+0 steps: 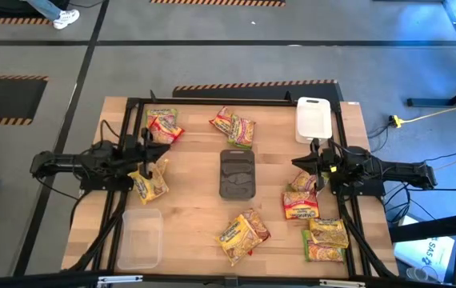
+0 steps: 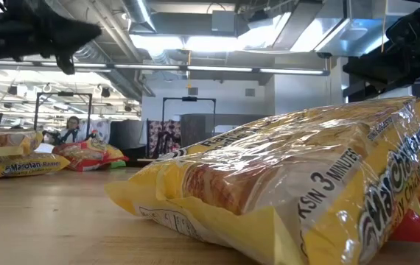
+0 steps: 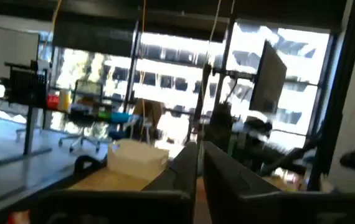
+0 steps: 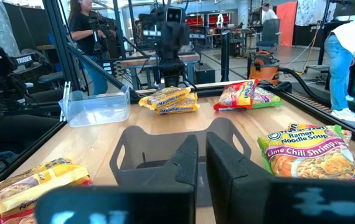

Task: Sort Maruchan noodles
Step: Put the yellow noodle pack into the black bin

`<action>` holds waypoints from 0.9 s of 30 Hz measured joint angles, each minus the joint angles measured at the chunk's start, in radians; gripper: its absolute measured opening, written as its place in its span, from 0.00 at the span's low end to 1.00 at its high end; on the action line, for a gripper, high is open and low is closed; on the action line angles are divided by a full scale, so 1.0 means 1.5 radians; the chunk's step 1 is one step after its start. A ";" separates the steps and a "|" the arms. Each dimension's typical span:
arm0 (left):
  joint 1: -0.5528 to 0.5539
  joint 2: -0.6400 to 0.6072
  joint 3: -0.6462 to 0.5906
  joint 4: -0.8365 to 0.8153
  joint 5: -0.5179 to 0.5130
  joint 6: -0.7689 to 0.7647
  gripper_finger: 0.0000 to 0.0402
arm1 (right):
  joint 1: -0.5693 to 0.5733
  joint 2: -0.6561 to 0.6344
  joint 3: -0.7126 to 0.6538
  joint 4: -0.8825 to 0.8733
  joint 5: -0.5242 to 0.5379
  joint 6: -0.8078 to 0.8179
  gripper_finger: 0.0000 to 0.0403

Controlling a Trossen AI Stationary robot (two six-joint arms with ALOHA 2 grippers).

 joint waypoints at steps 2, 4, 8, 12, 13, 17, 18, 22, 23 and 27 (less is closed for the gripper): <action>0.000 0.000 0.000 0.038 -0.004 0.001 0.05 | 0.000 0.000 -0.001 0.016 0.023 -0.002 0.03; 0.000 0.000 0.000 0.069 -0.018 0.012 0.05 | 0.000 0.000 -0.001 0.034 0.055 0.015 0.03; -0.001 0.010 0.000 0.097 -0.014 -0.007 0.05 | 0.000 0.001 -0.001 0.072 0.067 0.063 0.03; -0.011 0.057 0.008 0.103 -0.006 -0.024 0.05 | 0.000 0.018 -0.001 0.110 0.102 0.102 0.03; -0.015 0.077 0.014 0.103 -0.005 -0.025 0.05 | 0.000 0.023 -0.001 0.122 0.100 0.110 0.03; -0.034 0.180 0.058 0.105 -0.003 -0.024 0.05 | 0.000 0.072 0.000 0.161 0.088 0.153 0.03; -0.040 0.209 0.074 0.105 -0.003 -0.024 0.05 | 0.000 0.090 0.001 0.167 0.087 0.161 0.03; -0.069 0.324 0.147 0.107 0.004 -0.017 0.05 | 0.000 0.166 0.041 0.174 0.072 0.178 0.03; -0.079 0.354 0.164 0.107 0.005 -0.014 0.05 | 0.000 0.190 0.054 0.176 0.067 0.178 0.03; -0.121 0.471 0.222 0.102 0.005 -0.017 0.05 | 0.001 0.299 0.115 0.173 0.035 0.194 0.03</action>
